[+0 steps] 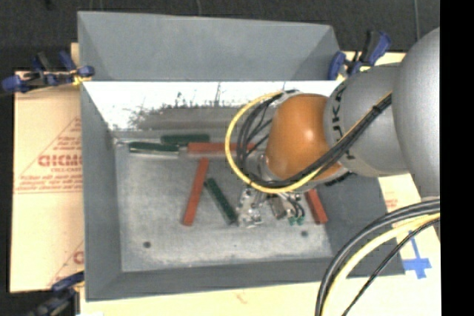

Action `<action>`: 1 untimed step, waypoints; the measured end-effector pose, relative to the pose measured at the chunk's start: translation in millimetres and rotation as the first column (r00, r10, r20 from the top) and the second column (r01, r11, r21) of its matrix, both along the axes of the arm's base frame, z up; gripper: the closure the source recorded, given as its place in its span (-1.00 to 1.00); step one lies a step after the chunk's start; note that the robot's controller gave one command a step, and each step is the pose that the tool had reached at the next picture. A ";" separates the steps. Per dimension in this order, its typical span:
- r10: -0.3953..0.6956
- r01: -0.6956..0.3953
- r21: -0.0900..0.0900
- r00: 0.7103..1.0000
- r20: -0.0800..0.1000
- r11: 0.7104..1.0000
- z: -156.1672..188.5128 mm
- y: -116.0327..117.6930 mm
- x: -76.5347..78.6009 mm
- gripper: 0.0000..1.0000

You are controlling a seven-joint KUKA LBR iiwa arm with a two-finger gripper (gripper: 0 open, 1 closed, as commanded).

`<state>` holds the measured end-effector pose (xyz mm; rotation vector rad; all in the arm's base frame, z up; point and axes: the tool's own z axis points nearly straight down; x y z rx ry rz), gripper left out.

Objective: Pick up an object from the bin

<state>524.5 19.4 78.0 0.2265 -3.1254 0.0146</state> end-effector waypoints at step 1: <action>0.001 -0.001 0.009 0.999 0.039 1.000 0.3 4.5 7.6 -1.00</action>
Offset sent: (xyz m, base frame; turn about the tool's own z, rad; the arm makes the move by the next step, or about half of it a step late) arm 0.0000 0.0000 0.0000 0.0000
